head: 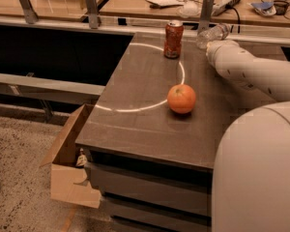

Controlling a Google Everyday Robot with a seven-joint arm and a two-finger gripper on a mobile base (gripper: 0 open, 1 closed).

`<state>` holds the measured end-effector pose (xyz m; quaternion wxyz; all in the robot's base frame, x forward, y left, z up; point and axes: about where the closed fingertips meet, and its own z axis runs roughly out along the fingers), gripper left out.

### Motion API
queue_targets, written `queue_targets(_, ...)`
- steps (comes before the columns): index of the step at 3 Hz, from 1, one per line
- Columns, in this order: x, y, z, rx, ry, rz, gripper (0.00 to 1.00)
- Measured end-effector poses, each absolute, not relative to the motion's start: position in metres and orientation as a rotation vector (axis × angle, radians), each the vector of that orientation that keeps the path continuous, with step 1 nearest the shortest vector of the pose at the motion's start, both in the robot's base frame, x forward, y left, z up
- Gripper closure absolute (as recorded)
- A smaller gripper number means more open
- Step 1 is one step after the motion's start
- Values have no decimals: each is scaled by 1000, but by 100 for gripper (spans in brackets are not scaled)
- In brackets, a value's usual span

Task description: Move water bottle near orange

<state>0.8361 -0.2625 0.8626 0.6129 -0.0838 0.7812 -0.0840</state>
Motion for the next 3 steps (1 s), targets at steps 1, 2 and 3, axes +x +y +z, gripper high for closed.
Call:
queue_targets(1, 816, -274, 880, -213, 1798, -181, 100)
queue_targets(2, 795, -283, 900, -221, 1783, -202, 100)
queue_targets(3, 773, -303, 899, -220, 1834, -261, 82)
